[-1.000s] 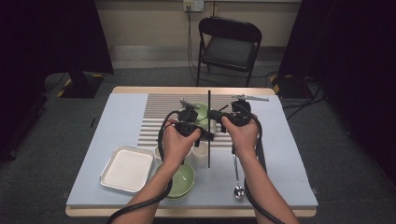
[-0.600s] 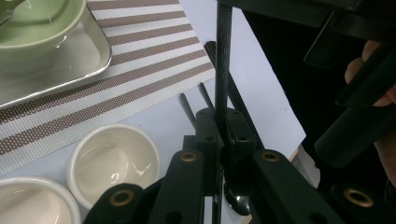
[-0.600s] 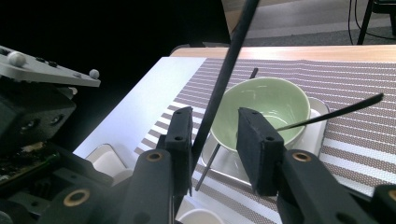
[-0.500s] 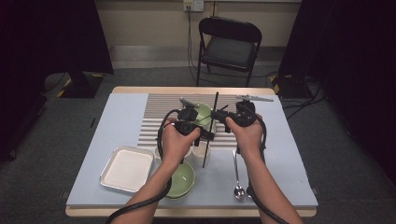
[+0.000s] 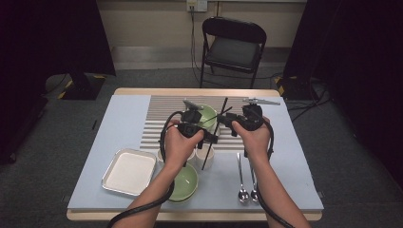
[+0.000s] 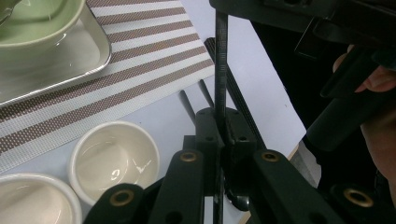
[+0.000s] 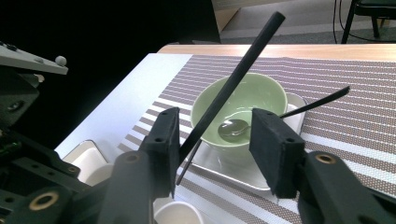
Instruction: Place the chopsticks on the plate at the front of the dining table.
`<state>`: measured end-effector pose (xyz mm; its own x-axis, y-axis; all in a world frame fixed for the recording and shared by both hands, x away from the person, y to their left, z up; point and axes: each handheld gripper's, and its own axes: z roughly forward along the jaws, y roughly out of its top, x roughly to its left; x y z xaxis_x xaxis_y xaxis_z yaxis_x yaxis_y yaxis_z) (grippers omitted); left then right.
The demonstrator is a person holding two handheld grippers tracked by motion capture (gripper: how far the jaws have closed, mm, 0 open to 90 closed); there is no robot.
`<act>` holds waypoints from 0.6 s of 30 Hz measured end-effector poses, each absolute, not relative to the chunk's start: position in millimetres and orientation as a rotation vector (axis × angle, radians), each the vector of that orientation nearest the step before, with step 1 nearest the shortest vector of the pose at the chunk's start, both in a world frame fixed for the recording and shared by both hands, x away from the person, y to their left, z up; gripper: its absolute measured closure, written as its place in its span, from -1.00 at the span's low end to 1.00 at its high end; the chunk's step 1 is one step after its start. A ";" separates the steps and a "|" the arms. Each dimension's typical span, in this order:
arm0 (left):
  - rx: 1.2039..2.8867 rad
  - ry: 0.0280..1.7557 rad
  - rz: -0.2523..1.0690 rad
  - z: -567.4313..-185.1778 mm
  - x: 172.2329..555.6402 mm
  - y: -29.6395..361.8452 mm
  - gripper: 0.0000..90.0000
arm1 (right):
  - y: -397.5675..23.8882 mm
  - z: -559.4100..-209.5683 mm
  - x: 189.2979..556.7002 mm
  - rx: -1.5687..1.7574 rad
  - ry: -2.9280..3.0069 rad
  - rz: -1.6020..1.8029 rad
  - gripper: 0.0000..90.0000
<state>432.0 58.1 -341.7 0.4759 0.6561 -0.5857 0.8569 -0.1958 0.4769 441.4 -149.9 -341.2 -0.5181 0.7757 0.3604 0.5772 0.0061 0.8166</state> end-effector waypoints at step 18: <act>1.951 1.257 -0.332 -343.9 432.4 59.0 0.92 | -158.0 -349.7 443.5 1.408 2.086 1.494 -0.10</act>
<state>432.4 59.0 -343.9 0.4778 0.6562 -0.5841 0.8592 -0.2103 0.4665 443.5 -158.0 -349.7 -0.5196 0.7866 0.3334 0.5692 0.0276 0.8218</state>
